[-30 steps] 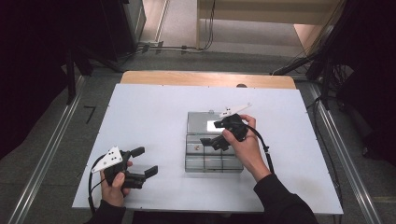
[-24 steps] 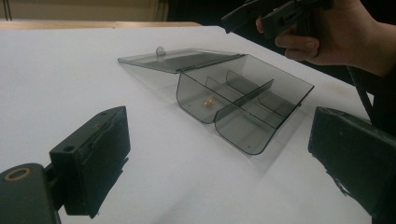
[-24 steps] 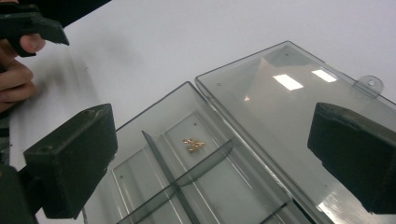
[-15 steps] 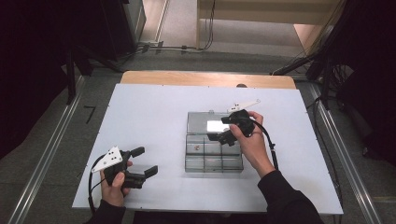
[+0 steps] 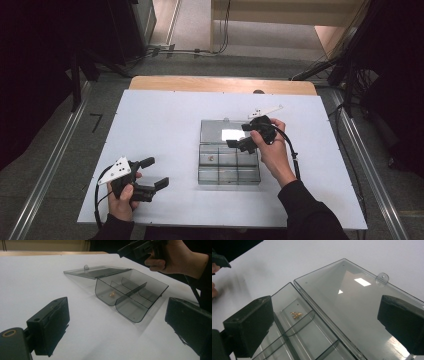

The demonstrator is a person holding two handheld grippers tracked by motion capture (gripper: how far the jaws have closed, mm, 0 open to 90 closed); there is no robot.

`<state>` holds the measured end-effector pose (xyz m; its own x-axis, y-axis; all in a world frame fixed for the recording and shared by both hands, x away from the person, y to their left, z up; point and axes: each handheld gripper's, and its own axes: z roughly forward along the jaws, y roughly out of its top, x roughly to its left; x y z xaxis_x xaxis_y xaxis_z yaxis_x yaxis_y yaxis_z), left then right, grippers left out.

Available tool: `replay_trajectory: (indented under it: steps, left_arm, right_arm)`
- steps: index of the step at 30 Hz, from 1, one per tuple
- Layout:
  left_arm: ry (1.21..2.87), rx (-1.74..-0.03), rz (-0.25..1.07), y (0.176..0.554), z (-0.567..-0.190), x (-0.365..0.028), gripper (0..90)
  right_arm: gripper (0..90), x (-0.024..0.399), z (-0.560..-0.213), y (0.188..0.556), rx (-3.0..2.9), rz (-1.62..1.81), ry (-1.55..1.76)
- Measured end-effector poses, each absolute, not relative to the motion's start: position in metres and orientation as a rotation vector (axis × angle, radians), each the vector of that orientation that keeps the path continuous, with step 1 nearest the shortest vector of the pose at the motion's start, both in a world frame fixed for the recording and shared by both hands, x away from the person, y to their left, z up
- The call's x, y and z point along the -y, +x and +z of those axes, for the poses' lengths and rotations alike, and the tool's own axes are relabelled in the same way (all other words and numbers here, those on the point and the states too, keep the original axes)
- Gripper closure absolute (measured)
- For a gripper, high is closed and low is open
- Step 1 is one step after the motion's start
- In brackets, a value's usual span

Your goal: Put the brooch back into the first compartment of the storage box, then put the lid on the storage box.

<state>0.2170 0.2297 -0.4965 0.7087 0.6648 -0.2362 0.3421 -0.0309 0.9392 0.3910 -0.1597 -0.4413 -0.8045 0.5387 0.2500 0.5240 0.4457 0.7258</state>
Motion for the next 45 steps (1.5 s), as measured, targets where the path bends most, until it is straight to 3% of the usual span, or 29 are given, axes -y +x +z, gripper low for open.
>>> replay_trajectory:
  steps: [26, 45]
  left_arm:
    - [1.623, -0.883, 0.309, 0.220, -0.492, -0.221, 6.0]
    - [1.704, -0.869, 0.256, 0.262, -0.466, -0.185, 6.0]
  right_arm:
    - [0.0, 0.195, -0.470, 0.411, -2.553, 1.322, 1.172]
    - [1.6, 0.198, -0.480, 0.417, -2.536, 1.361, 1.274]
